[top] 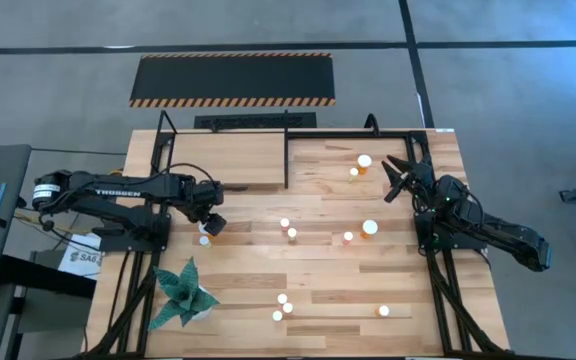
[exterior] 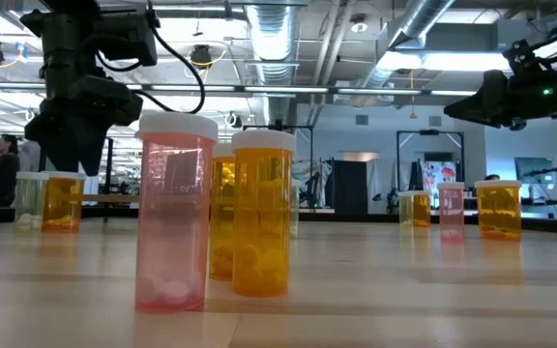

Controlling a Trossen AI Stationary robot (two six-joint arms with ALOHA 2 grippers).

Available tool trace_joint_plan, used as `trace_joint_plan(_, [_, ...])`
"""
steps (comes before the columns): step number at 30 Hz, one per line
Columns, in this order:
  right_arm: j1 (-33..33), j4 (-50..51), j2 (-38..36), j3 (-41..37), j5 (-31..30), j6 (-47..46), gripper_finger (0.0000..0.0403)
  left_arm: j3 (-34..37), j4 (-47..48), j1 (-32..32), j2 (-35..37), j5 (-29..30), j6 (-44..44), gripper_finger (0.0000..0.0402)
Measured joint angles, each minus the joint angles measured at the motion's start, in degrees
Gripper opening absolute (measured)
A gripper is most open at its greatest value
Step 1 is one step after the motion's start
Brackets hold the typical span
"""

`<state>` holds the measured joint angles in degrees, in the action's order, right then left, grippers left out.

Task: Pick and place medicine bottles onto shelf by color
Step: Put the left big orange pill bottle on the shelf

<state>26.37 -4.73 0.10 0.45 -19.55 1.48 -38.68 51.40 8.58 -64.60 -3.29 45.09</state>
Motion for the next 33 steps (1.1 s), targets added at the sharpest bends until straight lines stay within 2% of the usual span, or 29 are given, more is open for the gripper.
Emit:
trace_joint_plan(9, [0.0,0.0,0.0,-0.02,0.0,0.0,0.0137,0.25,-0.29,-0.8,0.0,-0.82,-0.06,0.0281])
trace_joint_plan(22, [0.01,0.01,0.0,0.0,0.0,-0.01,0.0137,4.45,-3.66,-2.25,0.0,0.53,5.13,0.0278])
trace_joint_plan(27, [0.0,0.02,0.0,-0.01,0.0,-0.01,0.0139,4.87,-4.37,-2.25,0.0,1.01,5.21,0.0253])
trace_joint_plan(33, [0.01,0.02,0.0,0.0,0.0,0.0,0.0137,4.87,-4.37,-2.25,0.0,1.03,5.18,0.02])
